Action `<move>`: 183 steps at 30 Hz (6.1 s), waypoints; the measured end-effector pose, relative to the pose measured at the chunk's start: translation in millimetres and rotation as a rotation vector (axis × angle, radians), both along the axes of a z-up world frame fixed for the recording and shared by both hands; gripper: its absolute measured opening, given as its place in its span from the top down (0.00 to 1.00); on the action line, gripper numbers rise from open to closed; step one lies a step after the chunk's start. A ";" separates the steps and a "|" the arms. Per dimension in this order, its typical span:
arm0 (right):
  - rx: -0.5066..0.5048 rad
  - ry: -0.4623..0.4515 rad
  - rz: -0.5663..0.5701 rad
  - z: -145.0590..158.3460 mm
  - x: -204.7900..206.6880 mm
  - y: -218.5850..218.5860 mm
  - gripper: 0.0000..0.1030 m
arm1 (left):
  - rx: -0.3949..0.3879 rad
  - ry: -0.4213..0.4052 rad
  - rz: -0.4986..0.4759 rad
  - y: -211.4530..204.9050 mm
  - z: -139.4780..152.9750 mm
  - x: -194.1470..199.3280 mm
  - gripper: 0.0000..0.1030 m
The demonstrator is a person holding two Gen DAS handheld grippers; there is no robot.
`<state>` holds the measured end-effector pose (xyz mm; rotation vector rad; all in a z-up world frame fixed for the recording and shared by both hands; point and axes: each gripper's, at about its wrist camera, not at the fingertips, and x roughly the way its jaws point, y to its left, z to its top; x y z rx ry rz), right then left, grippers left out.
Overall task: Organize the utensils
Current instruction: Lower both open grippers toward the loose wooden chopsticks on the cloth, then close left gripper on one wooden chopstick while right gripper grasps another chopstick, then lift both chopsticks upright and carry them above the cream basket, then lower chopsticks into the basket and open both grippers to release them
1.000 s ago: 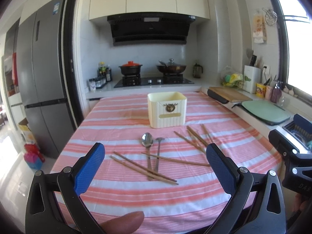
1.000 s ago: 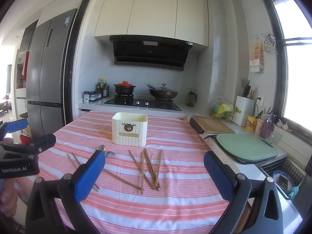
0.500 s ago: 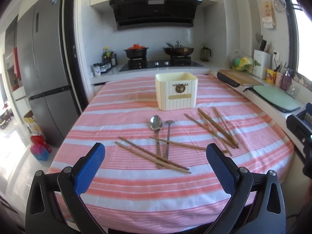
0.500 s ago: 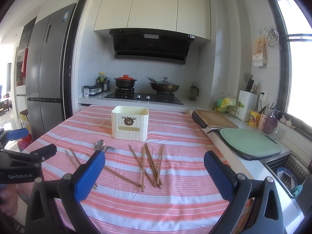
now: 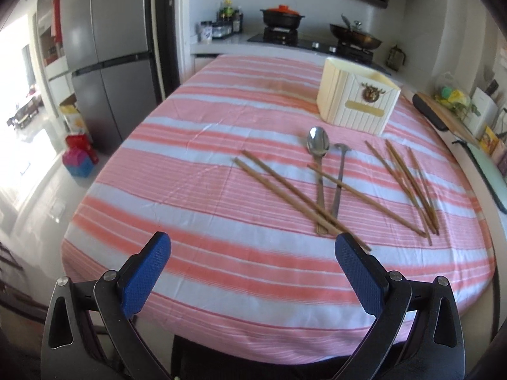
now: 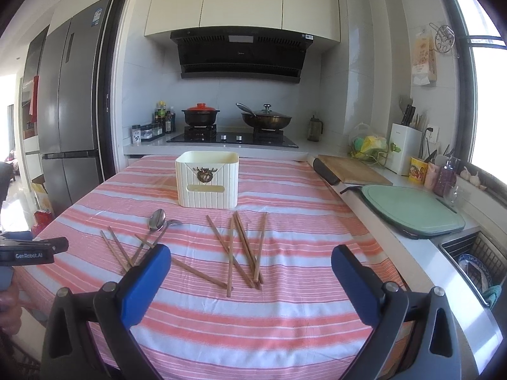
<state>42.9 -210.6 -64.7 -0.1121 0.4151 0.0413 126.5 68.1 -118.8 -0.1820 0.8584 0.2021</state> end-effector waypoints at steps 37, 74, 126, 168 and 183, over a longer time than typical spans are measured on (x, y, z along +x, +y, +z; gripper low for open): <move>0.026 0.140 -0.032 -25.1 20.7 -13.7 0.00 | -0.073 0.178 0.294 12.1 -77.9 107.8 0.00; 0.134 0.228 -0.088 -43.0 55.4 -66.9 0.00 | 0.035 0.234 -0.051 29.3 -84.0 114.2 0.00; -0.015 0.796 0.121 -125.6 387.1 -26.2 0.94 | 0.046 0.290 -0.365 58.8 -72.7 201.1 0.95; 0.265 -0.001 0.321 138.6 452.3 59.2 0.94 | -0.153 -0.467 -0.328 -20.3 194.7 366.2 0.96; 0.283 0.129 0.320 49.9 482.3 41.8 0.94 | -0.103 -0.388 -0.292 -52.8 96.6 407.5 0.95</move>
